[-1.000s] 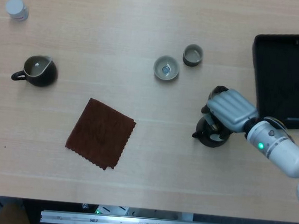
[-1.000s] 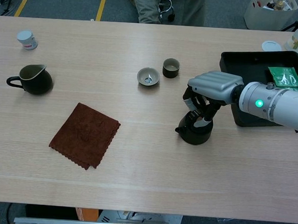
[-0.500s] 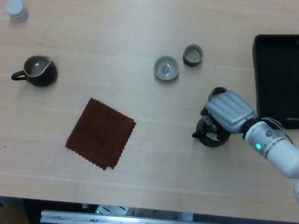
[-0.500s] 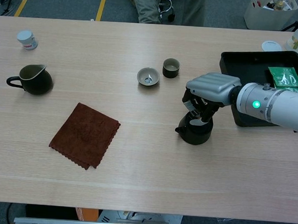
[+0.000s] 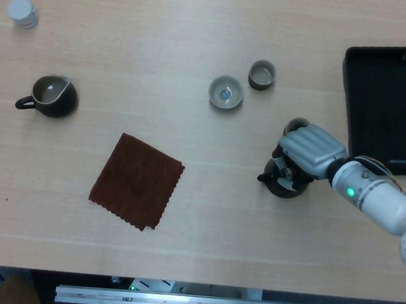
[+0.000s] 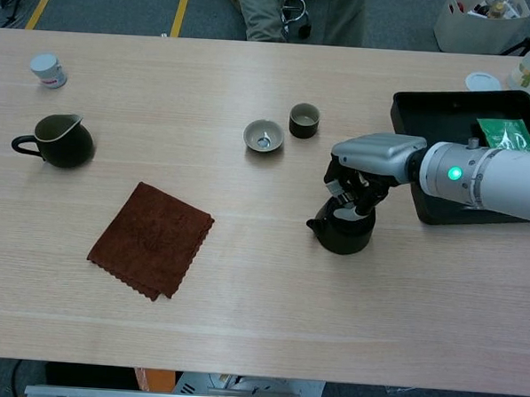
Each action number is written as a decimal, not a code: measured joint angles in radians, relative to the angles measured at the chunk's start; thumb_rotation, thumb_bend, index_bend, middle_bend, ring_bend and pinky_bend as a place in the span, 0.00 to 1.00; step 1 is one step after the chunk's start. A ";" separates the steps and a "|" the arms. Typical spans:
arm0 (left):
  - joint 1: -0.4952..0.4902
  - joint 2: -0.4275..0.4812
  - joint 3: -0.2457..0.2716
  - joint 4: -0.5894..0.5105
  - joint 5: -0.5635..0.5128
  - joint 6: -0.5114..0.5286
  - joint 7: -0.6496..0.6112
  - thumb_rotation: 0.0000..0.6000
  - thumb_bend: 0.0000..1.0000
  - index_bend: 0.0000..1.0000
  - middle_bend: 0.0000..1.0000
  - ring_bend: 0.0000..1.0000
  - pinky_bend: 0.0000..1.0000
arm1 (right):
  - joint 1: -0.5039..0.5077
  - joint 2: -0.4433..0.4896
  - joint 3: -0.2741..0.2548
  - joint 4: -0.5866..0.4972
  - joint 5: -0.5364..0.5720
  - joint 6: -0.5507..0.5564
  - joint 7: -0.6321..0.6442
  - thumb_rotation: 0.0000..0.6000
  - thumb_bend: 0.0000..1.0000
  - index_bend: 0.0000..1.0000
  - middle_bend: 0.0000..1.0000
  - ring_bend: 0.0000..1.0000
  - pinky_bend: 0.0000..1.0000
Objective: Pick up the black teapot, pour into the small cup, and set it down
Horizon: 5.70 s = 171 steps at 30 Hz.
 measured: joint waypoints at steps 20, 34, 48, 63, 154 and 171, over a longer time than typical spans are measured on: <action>-0.005 -0.004 -0.002 0.001 -0.003 -0.011 0.005 1.00 0.39 0.15 0.20 0.18 0.19 | 0.046 0.058 0.018 0.022 0.015 -0.124 0.197 0.89 0.28 0.82 0.79 0.67 0.17; -0.007 -0.008 -0.001 0.001 -0.003 -0.013 0.010 1.00 0.39 0.15 0.20 0.18 0.19 | 0.071 0.058 -0.021 0.028 0.018 -0.089 0.194 0.82 0.59 0.82 0.79 0.67 0.18; -0.005 -0.006 0.000 -0.003 -0.001 -0.010 0.011 1.00 0.39 0.15 0.20 0.18 0.19 | 0.055 0.075 -0.014 0.014 -0.019 -0.088 0.243 0.79 0.59 0.83 0.79 0.68 0.18; -0.003 -0.001 0.003 -0.015 0.002 -0.008 0.019 1.00 0.39 0.15 0.20 0.18 0.19 | 0.020 0.090 0.013 -0.010 -0.042 -0.103 0.338 0.81 0.38 0.88 0.87 0.75 0.18; 0.000 -0.012 0.006 0.015 0.011 -0.005 -0.019 1.00 0.39 0.15 0.20 0.18 0.19 | -0.053 0.135 0.054 -0.081 -0.082 0.199 0.093 0.69 0.55 0.87 0.81 0.70 0.18; -0.011 -0.028 0.001 0.023 0.007 -0.020 -0.016 1.00 0.39 0.15 0.20 0.18 0.19 | -0.078 0.118 0.052 -0.007 -0.071 0.257 0.011 0.70 0.55 0.87 0.81 0.70 0.18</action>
